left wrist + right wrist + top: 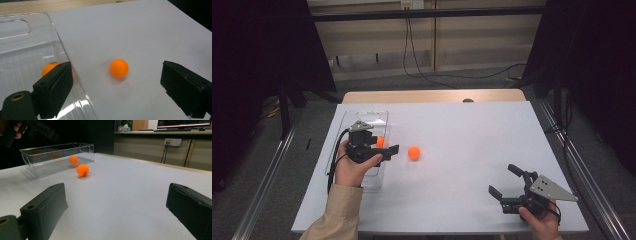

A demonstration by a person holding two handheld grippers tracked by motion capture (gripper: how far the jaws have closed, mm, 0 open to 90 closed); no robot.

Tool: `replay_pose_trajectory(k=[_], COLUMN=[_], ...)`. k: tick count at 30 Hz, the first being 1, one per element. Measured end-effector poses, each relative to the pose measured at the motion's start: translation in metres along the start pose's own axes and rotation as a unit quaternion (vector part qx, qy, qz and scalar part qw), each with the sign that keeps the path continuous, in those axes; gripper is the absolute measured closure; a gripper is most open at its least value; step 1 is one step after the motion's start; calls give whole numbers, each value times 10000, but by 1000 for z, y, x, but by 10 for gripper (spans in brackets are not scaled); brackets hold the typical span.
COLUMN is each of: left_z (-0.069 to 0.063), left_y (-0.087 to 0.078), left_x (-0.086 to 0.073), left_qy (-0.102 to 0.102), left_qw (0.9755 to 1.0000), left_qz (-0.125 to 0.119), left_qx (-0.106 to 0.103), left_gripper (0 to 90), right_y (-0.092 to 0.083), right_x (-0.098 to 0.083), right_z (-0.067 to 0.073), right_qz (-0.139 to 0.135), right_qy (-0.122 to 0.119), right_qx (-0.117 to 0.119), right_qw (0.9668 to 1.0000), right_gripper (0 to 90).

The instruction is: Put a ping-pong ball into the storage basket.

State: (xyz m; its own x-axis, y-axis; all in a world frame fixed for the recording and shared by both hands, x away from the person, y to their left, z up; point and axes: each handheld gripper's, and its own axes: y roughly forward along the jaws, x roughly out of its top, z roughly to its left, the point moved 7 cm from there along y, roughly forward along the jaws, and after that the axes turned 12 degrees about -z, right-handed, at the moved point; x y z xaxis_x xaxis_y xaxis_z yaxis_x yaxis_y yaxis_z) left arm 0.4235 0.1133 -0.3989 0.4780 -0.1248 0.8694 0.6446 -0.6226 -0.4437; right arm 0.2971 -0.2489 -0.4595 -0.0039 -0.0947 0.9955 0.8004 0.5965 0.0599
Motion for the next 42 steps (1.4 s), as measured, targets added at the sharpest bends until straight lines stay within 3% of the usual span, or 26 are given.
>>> replay_pose_trajectory(k=[42], left_z=[-22], left_y=[24], left_x=[-10], left_qy=[236], left_qw=[9992], left_qz=[158], left_qx=[-266], left_gripper=[101], right_y=[2], right_x=[0], right_z=[1], right_qz=[11], right_qy=[16], right_qx=[23], right_qw=[10000], right_gripper=[26])
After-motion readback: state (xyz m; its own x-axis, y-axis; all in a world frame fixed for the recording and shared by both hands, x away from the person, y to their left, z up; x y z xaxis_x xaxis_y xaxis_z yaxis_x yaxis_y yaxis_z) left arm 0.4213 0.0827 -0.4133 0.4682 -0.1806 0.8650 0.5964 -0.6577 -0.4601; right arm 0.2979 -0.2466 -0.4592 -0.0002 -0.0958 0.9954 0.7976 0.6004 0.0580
